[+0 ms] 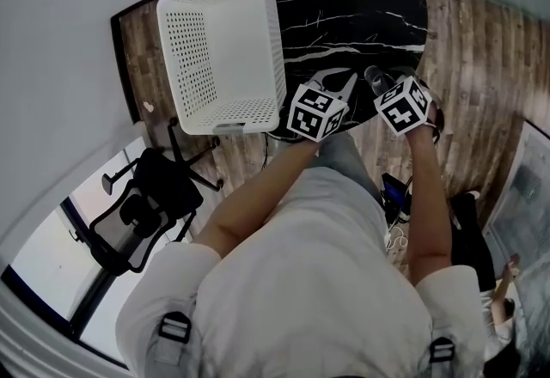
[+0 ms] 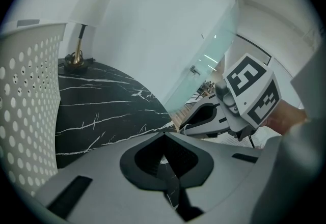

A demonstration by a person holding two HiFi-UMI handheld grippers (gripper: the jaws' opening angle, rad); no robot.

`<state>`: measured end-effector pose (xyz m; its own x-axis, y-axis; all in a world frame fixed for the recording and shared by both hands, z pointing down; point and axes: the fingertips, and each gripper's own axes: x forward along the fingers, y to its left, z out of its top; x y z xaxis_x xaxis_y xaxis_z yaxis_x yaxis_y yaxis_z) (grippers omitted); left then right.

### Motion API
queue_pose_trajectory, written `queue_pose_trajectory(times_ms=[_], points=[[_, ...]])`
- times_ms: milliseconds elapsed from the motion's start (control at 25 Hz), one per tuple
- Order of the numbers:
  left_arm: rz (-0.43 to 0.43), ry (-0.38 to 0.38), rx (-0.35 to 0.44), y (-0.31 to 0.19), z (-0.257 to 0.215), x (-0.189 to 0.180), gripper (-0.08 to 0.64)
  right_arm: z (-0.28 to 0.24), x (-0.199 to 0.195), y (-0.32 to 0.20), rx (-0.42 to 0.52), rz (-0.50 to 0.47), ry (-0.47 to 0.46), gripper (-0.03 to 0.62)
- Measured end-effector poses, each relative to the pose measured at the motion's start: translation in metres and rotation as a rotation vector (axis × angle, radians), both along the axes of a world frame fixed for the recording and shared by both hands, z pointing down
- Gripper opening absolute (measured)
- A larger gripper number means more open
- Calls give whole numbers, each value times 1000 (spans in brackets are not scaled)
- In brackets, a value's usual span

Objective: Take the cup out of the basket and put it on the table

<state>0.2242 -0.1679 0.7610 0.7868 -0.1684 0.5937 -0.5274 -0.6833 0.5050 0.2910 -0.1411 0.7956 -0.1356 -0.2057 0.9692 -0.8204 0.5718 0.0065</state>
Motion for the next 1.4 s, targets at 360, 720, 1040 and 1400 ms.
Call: queue_pose_trajectory(times_ms=[360,720,1040,1400], points=[[-6,-2,-20,1,6,-2,5,10,1,0,-19,-7,14,26],[-19,-5,-30,1,10,-7,5,14,2,-5,-12,-5,22,26],[-23,5,-17,2,2,-9,5,12,5,-6,19,18,17,29],[-14,36,24,9,-28,-12,5,-26,8,-3,100,72,-13,38]])
